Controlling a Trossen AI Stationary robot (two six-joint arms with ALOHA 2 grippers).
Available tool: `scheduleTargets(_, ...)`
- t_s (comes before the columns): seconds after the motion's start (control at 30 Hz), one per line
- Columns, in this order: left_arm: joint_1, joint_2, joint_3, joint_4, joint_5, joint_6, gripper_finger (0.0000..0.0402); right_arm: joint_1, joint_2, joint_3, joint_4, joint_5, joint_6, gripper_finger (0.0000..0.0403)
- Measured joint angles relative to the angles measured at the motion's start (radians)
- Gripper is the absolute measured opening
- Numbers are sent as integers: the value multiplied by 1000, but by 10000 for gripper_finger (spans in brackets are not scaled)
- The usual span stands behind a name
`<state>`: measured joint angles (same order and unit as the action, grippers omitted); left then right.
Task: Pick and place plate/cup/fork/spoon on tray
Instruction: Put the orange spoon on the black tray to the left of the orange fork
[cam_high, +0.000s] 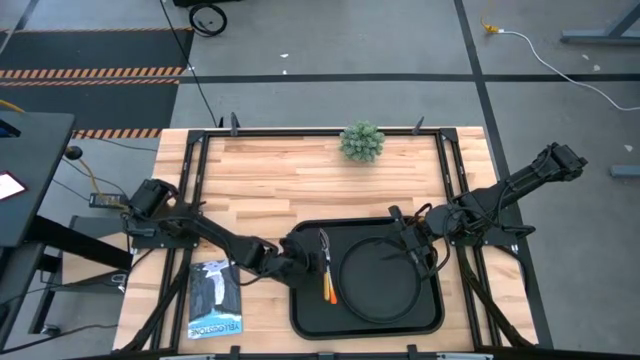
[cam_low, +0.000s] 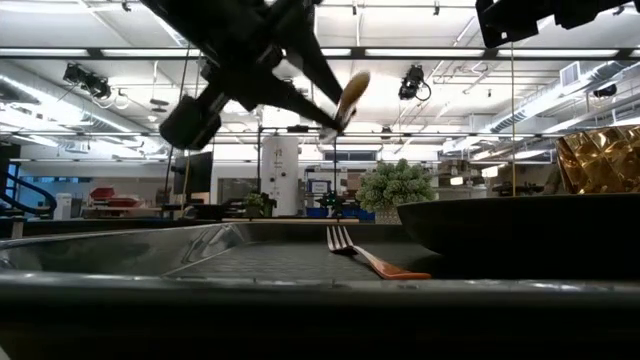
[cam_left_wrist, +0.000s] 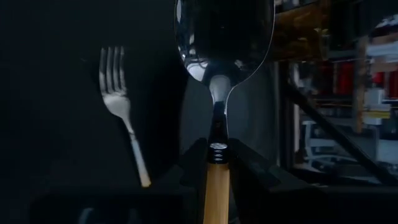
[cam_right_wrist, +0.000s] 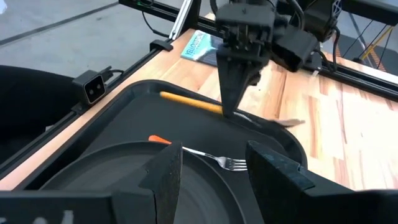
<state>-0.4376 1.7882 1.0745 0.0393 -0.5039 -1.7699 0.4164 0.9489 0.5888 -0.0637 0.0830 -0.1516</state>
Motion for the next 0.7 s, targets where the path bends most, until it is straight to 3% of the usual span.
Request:
scheduleTargets(0.17,-27,1,72,-65,-44,0,58,0,0,0,2,0,0,183)
scheduleTargets(0.3,-28,42,197,-286,-43,6,58,0,0,0,4,0,-1,183)
scheduleTargets(0.47,-31,115,317,-509,27,-64,58,0,0,0,-3,1,-4,183)
scheduleTargets(0.7,-31,193,336,-559,131,-111,58,0,7,-13,13,-5,-24,183)
